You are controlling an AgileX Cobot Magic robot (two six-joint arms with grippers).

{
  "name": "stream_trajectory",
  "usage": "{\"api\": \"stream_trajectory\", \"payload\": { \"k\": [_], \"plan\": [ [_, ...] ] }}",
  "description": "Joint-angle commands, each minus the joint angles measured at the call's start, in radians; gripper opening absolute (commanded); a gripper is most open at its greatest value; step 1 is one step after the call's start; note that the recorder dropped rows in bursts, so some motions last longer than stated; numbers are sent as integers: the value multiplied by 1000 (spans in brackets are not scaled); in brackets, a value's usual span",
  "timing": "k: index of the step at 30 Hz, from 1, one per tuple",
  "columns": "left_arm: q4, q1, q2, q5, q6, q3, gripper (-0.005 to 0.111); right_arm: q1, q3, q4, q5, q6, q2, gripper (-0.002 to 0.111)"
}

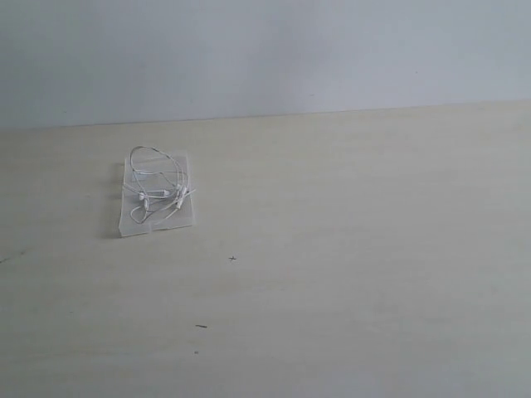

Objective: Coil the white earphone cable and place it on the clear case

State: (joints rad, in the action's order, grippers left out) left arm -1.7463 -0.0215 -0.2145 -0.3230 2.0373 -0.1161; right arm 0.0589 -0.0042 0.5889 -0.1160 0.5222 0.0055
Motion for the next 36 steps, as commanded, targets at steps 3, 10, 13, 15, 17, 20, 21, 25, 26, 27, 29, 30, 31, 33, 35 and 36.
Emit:
{"api": "stream_trajectory", "payload": {
  "k": [3,10,13,15,17,20,21,25,26,27,29,30,31,33,35,36],
  "plan": [
    [2,-1,5,4,6,1,0,-6,4,-144,-56,-126,-5,0],
    [2,-1,5,4,6,1,0,-8,4,-520,-143,-567,-5,0],
    [2,-1,5,4,6,1,0,-21,4,-518,-144,-522,-5,0],
    [2,-1,5,4,6,1,0,-32,4,-518,-144,-522,-5,0],
    [2,-1,5,4,6,1,0,-35,4,-517,-144,-522,-5,0],
    [2,-1,5,4,6,1,0,-35,4,-517,-144,-522,-5,0],
    [2,-1,5,4,6,1,0,-35,4,-517,-144,-522,-5,0],
    [2,-1,5,4,6,1,0,-35,4,-513,-144,-522,-5,0],
    [2,-1,5,4,6,1,0,-35,4,-513,-144,-522,-5,0],
    [2,-1,5,4,6,1,0,-35,4,-513,-144,-522,-5,0],
    [2,-1,5,4,6,1,0,-35,4,-513,-144,-522,-5,0],
    [2,-1,5,4,6,1,0,-35,4,-513,-144,-522,-5,0],
    [2,-1,5,4,6,1,0,-35,4,-513,-144,-522,-5,0],
    [2,-1,5,4,6,1,0,-35,4,-509,-144,-522,-5,0],
    [2,-1,5,4,6,1,0,-35,4,-509,-144,-522,-5,0],
    [2,-1,5,4,6,1,0,-35,4,-509,-144,-522,-5,0]
  ]
}}
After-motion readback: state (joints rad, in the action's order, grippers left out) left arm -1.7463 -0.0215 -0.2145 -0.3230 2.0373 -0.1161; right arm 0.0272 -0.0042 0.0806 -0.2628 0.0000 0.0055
